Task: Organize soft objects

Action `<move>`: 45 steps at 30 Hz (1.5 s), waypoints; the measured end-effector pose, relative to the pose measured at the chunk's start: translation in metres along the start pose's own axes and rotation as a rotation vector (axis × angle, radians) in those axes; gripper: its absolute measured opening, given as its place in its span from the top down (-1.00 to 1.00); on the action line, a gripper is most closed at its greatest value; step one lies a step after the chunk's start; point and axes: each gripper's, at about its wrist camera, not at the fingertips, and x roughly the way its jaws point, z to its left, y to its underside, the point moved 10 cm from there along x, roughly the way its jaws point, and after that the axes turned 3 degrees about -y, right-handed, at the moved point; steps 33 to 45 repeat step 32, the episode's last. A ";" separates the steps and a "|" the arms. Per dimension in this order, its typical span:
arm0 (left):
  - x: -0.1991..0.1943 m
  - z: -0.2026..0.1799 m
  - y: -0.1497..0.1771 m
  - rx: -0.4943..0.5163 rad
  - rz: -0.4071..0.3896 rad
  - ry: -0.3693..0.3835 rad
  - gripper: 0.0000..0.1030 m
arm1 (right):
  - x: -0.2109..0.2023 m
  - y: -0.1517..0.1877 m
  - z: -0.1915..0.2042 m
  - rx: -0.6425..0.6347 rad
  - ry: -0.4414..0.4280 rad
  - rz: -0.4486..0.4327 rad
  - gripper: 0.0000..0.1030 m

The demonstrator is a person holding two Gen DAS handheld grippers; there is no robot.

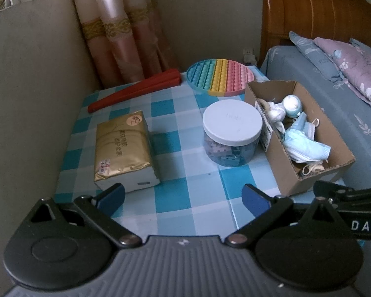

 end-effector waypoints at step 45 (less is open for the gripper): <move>0.000 0.006 0.001 -0.021 -0.002 -0.004 -0.95 | -0.002 0.002 -0.003 0.001 0.007 -0.003 -1.00</move>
